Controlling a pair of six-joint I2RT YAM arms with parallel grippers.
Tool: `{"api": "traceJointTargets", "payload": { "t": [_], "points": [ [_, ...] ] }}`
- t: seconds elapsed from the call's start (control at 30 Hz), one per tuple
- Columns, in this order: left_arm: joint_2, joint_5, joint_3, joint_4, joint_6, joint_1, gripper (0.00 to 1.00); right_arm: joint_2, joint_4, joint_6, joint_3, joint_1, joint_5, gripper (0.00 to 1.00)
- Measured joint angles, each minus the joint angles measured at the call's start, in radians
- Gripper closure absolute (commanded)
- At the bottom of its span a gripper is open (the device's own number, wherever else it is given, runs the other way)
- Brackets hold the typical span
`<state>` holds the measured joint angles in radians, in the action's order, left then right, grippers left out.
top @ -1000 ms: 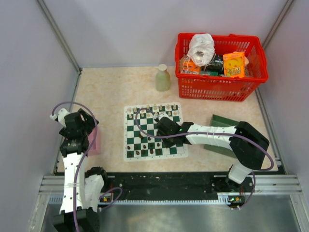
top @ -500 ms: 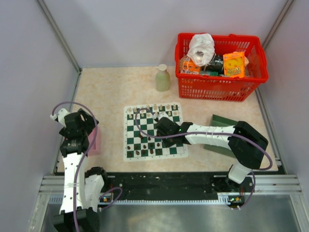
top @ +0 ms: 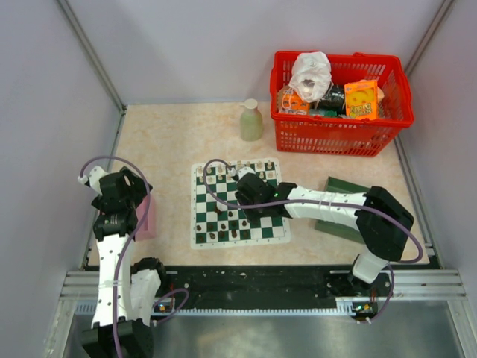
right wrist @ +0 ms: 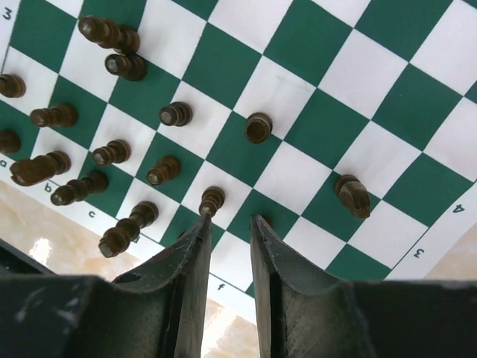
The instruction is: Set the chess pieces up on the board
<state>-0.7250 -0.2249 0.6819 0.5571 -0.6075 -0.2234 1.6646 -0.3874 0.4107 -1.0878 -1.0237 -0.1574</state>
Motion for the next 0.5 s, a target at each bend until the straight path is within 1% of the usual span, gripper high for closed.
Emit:
{"api": "traceJointTargets", "payload": {
  "t": [0.17, 0.27, 0.5],
  "points": [
    [0.0, 0.0, 0.0, -0.008, 0.0, 0.0, 0.01, 0.01, -0.002, -0.01, -0.042, 0.0, 0.011, 0.71],
    [0.0, 0.0, 0.0, -0.01, 0.0, 0.0, 0.01, 0.043, 0.0, -0.016, -0.07, 0.0, 0.029, 0.71],
    [-0.001, 0.0, 0.0, -0.012, 0.0, 0.0, 0.01, 0.106, -0.004, -0.018, -0.079, 0.0, 0.05, 0.7]
  ]
}}
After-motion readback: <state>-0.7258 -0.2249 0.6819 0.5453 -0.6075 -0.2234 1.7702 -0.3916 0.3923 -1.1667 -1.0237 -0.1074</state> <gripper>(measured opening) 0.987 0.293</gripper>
